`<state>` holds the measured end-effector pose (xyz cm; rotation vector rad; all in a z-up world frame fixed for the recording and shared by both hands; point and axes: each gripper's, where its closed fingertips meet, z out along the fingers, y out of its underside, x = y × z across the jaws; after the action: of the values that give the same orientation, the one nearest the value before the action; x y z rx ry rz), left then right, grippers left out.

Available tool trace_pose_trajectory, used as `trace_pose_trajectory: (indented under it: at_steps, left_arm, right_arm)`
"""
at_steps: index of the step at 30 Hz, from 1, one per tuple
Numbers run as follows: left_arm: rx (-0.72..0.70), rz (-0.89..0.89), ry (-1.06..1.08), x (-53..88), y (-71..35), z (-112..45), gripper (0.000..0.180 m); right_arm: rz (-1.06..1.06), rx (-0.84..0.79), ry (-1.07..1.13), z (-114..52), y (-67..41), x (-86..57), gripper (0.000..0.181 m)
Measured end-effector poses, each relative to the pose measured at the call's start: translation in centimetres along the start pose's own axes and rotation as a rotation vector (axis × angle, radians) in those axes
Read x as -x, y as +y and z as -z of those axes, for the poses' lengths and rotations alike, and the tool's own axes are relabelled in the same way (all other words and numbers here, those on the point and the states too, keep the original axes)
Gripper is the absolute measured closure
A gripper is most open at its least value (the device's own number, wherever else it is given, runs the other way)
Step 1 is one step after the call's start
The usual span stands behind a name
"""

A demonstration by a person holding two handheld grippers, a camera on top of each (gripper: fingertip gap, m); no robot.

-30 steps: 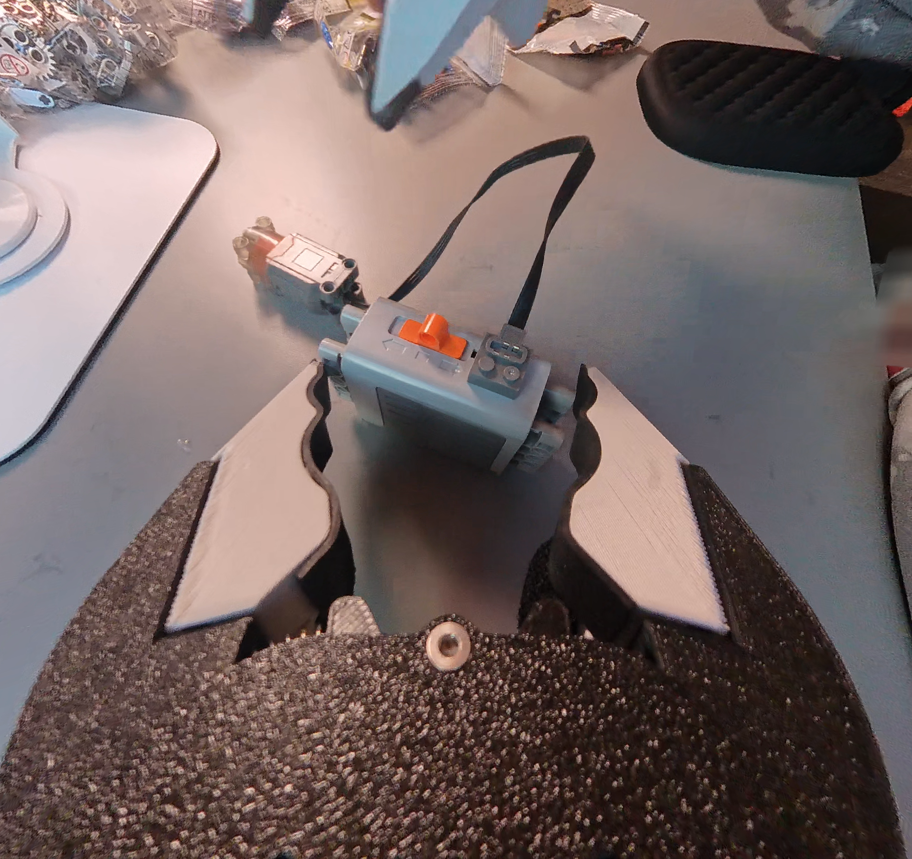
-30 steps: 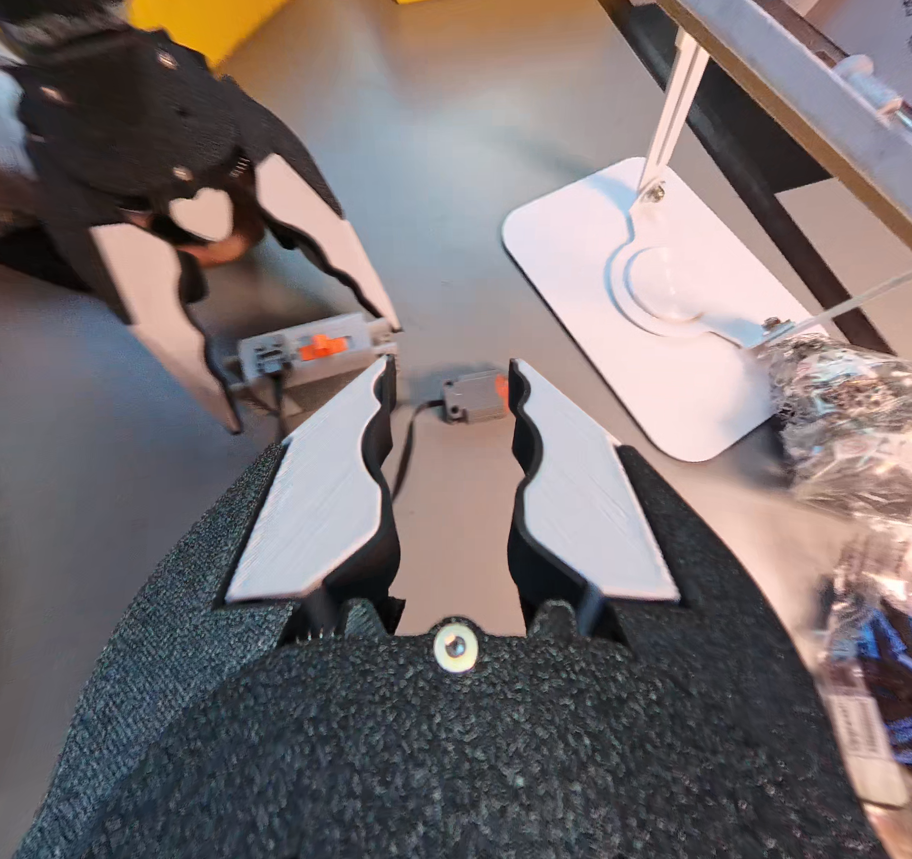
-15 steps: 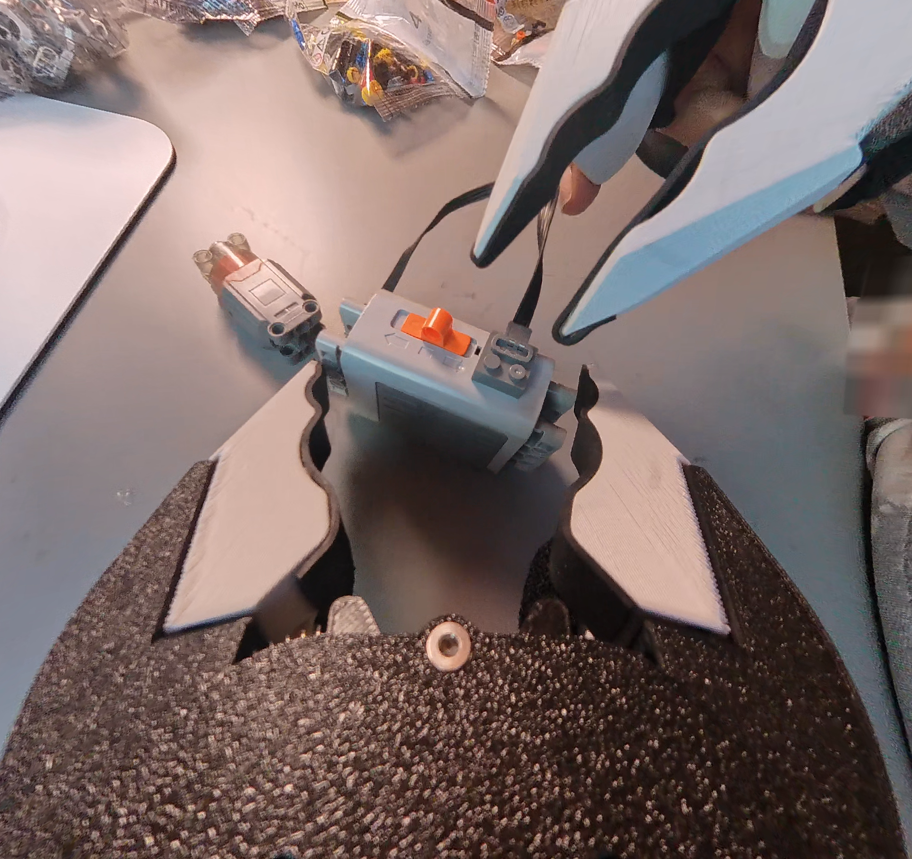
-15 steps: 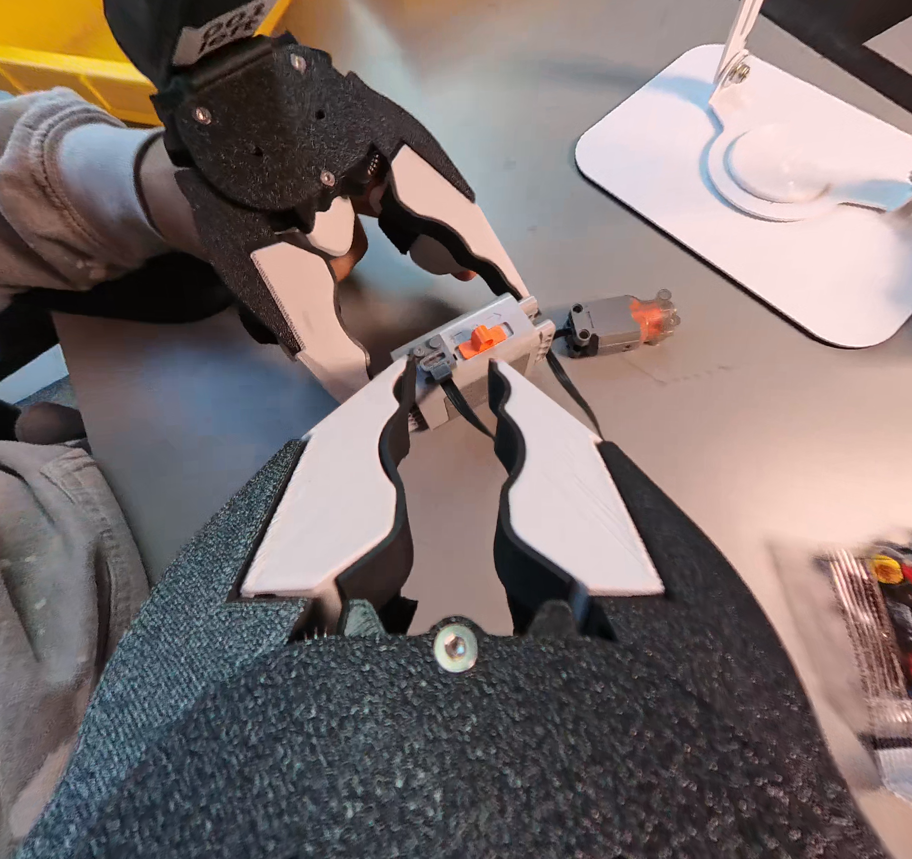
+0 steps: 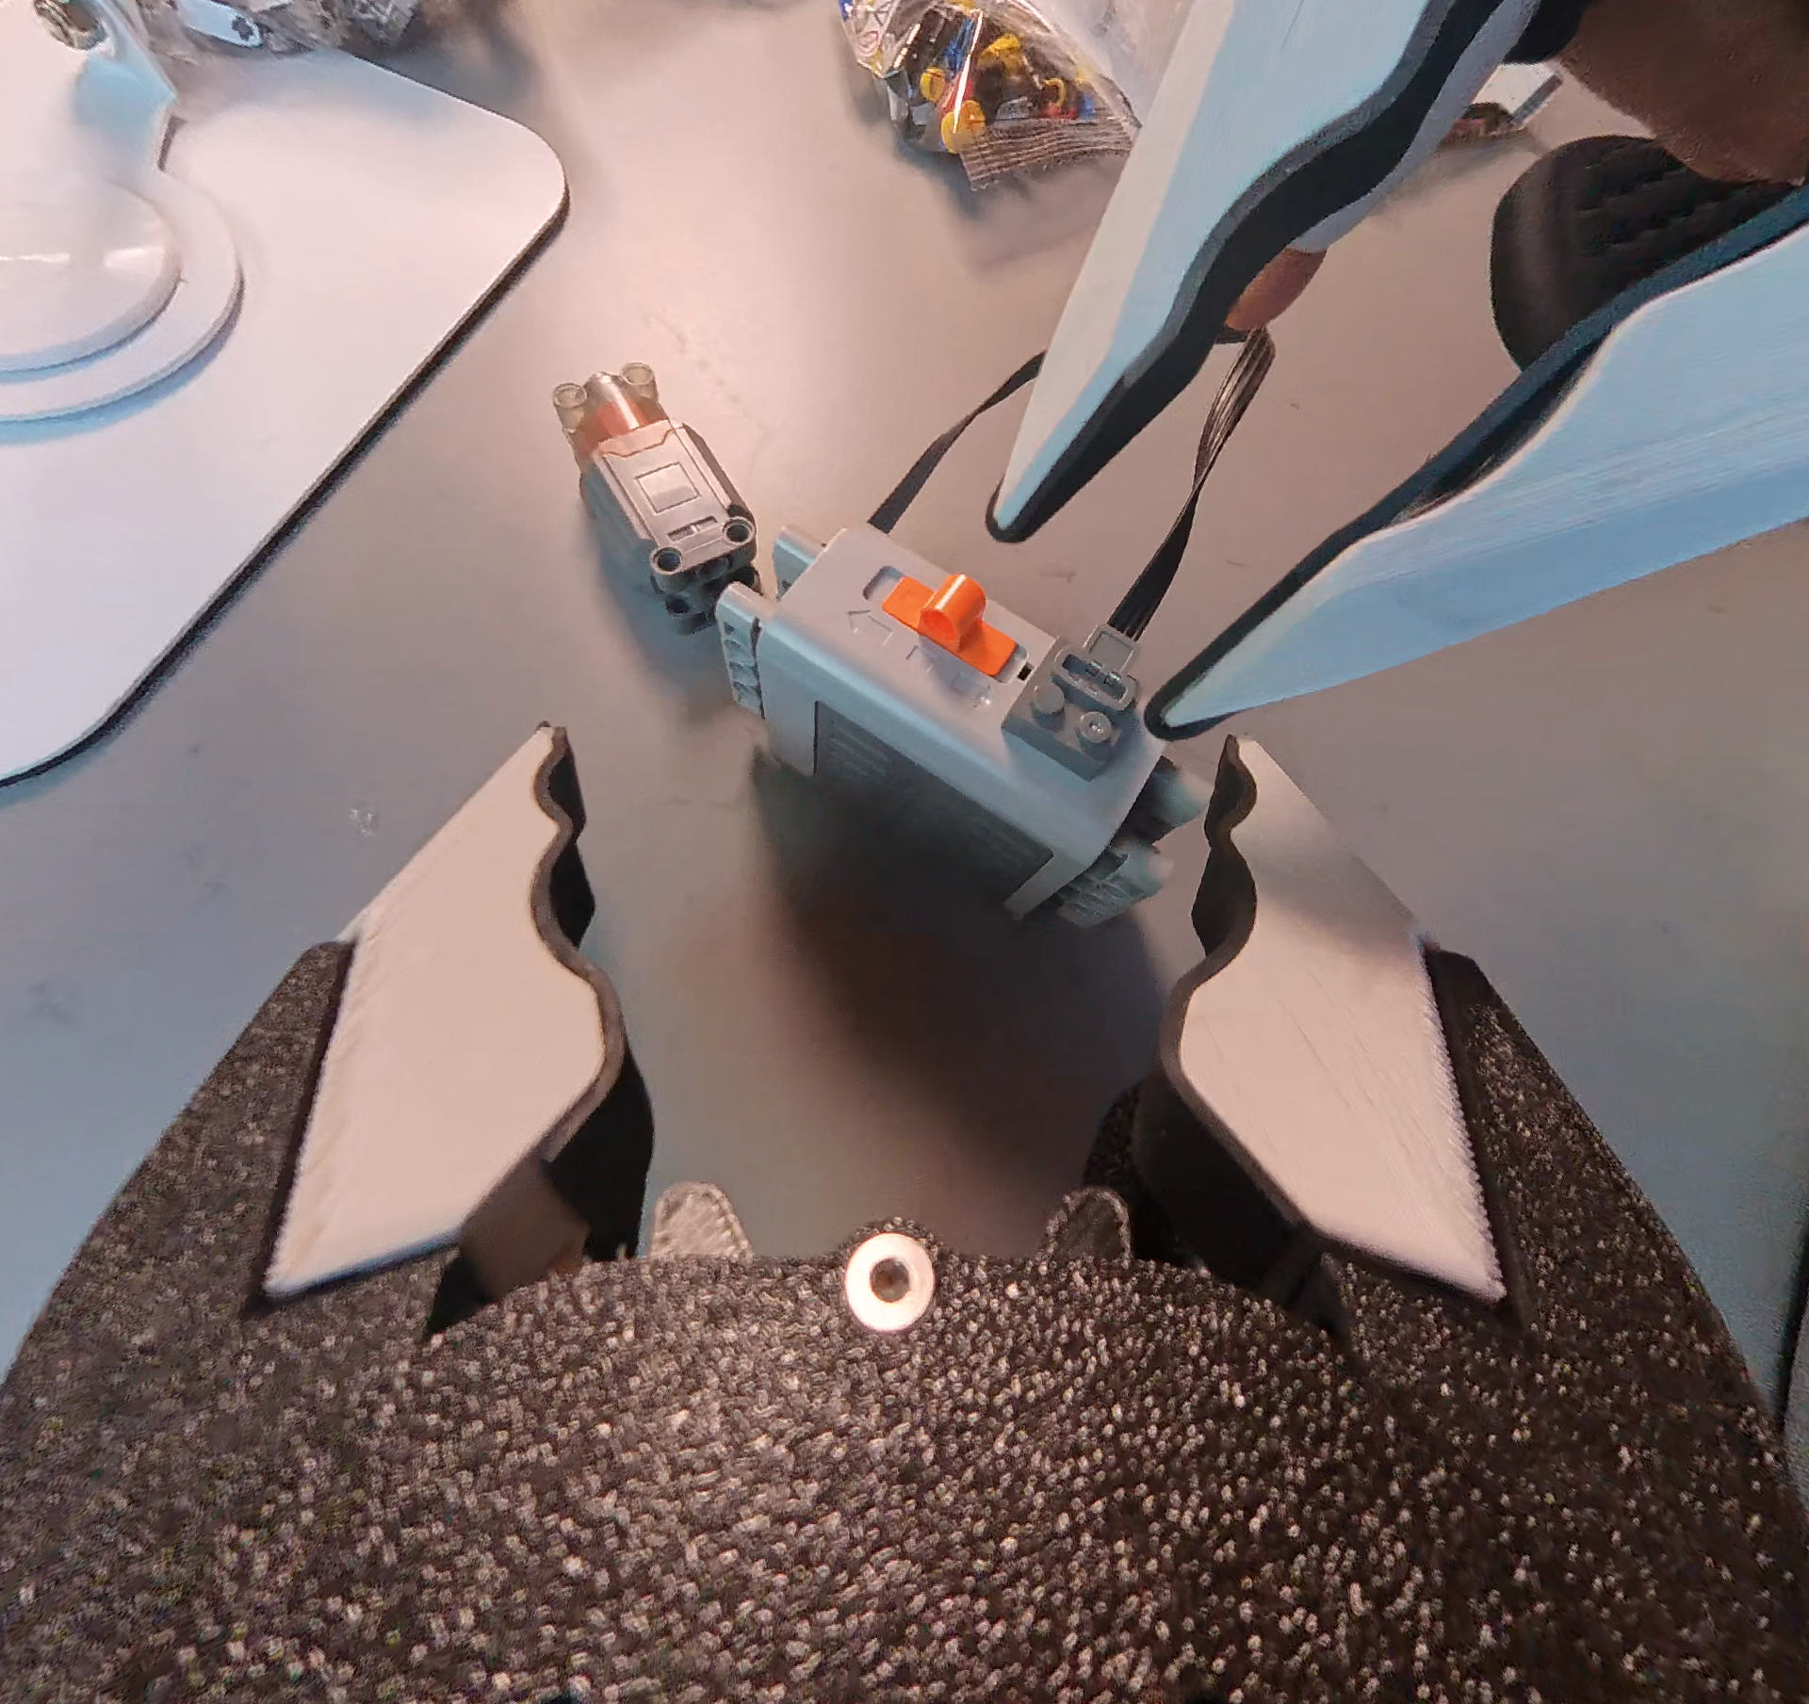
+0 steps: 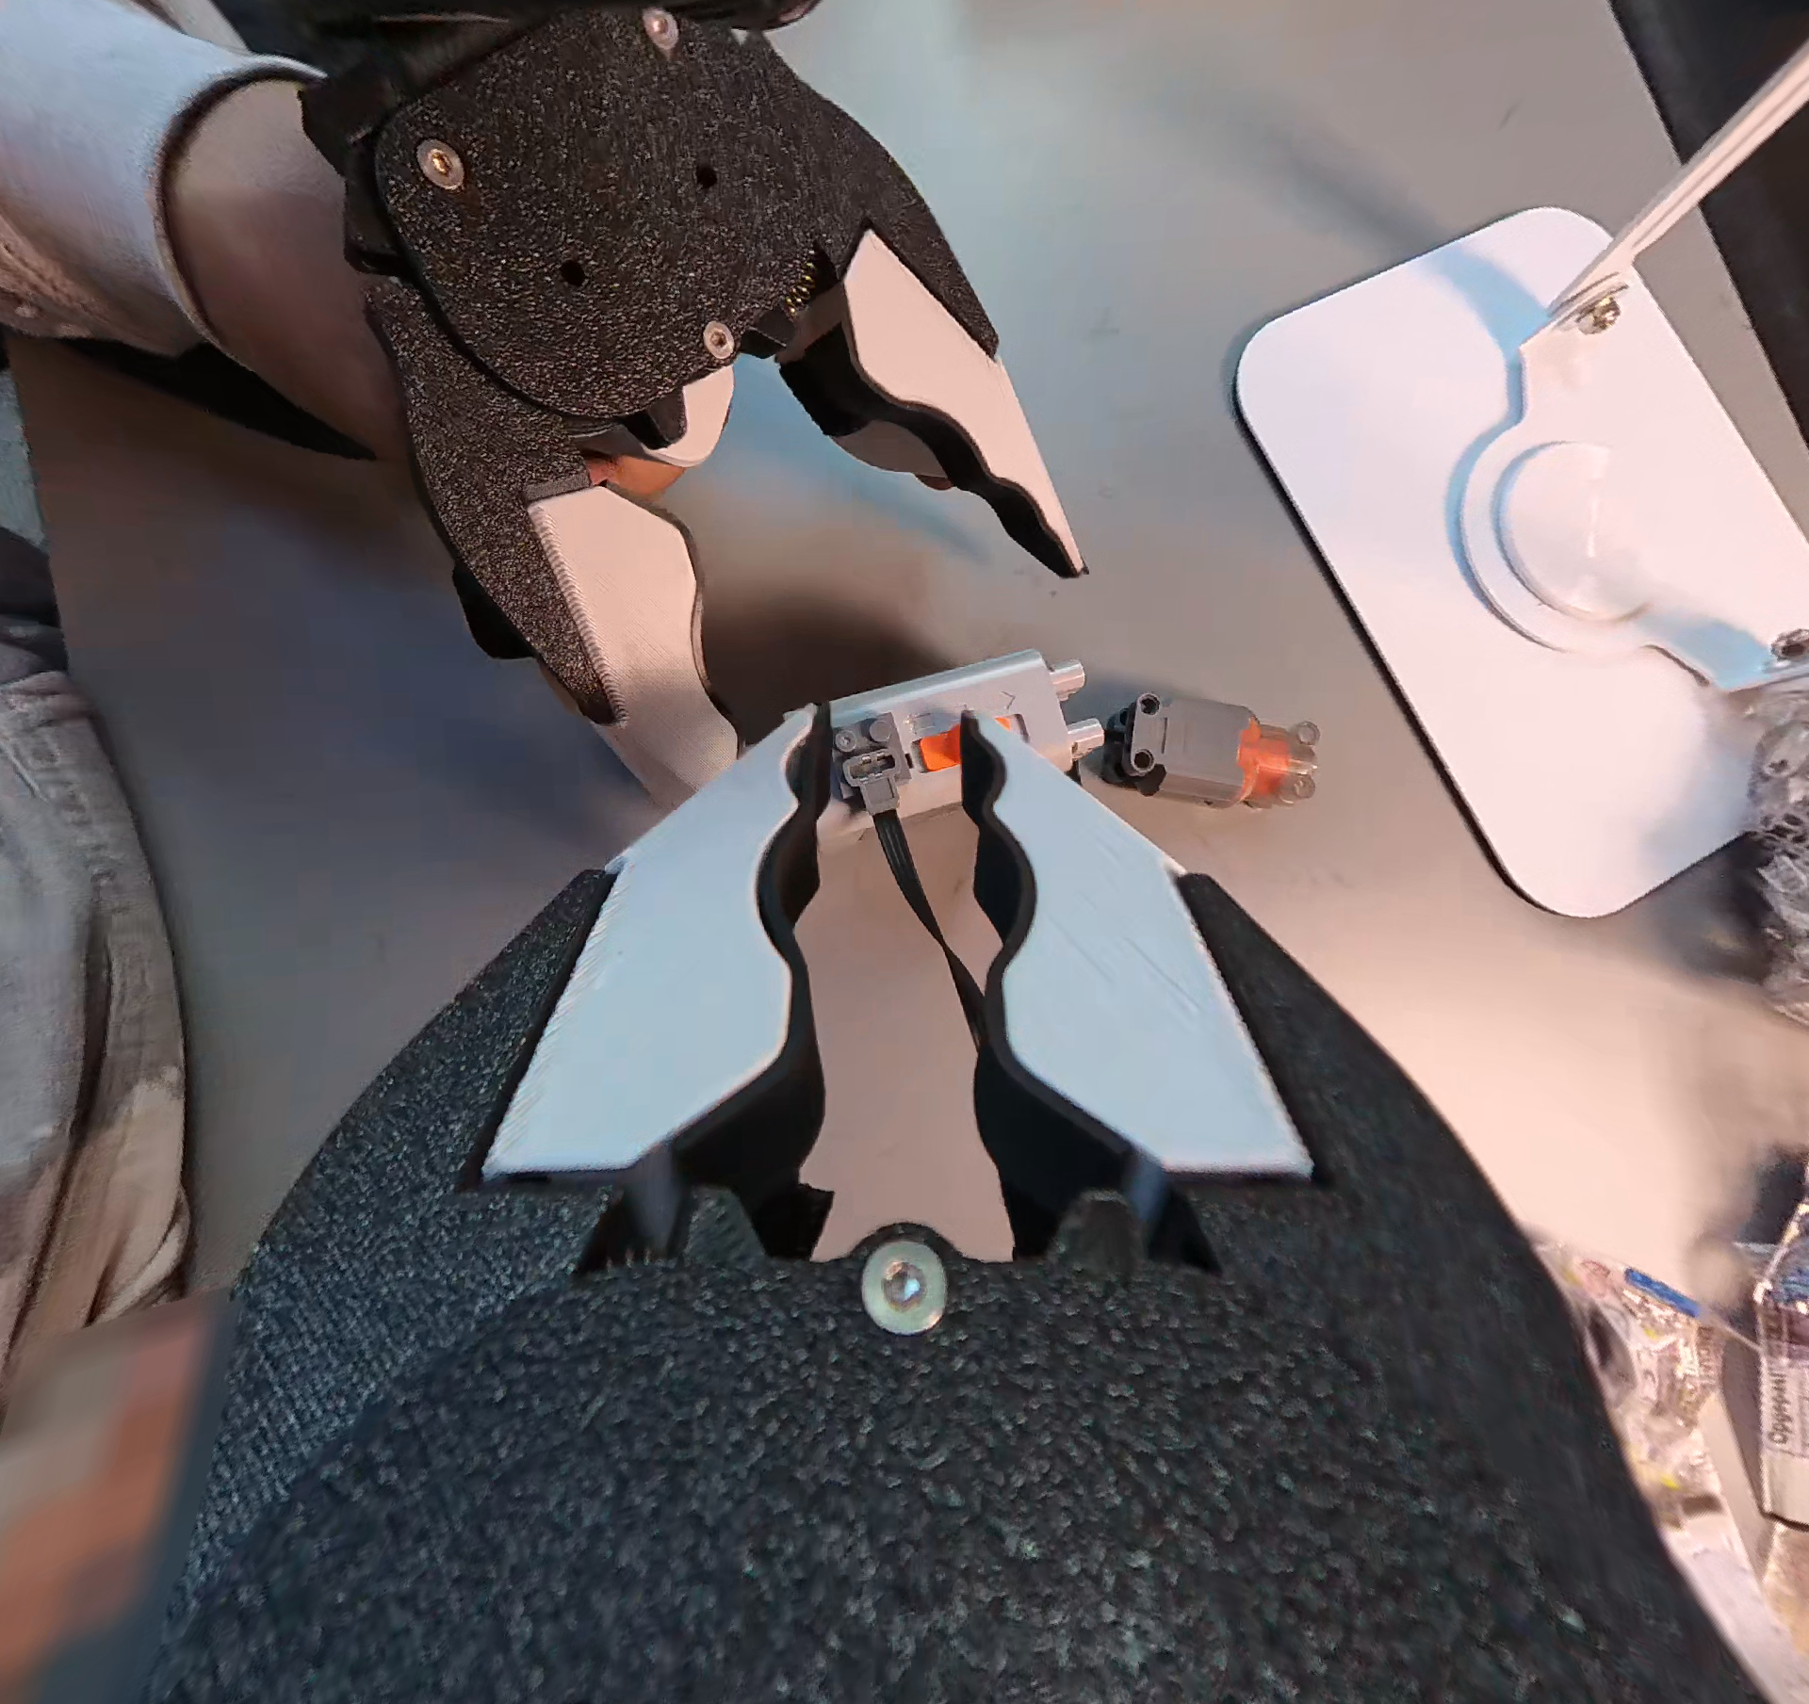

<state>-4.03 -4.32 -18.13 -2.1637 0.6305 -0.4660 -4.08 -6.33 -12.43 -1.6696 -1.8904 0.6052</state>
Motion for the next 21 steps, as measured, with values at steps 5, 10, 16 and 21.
trace_pose_trajectory:
  at_steps: [5, 10, 16, 21]
  left_arm:
    - [-0.005, 0.024, 0.021, -0.4, -0.1, -0.2, 0.064]
    - [-0.030, 0.019, 0.044, -0.8, -0.4, -0.2, 0.091]
    - [-0.031, 0.022, 0.051, -0.8, -0.5, -0.2, 0.093]
    - [-0.029, 0.020, 0.052, -0.8, -0.4, -0.2, 0.093]
  right_arm:
    - [0.013, 0.043, -0.063, -0.8, 0.4, 0.1, 0.158]
    - [0.002, 0.053, -0.073, -1.3, 1.0, -0.1, 0.160]
    - [-0.016, 0.019, -0.061, -1.2, 0.9, -0.8, 0.162]
    - [-0.038, -0.008, -0.082, -1.2, 0.2, -1.9, 0.165]
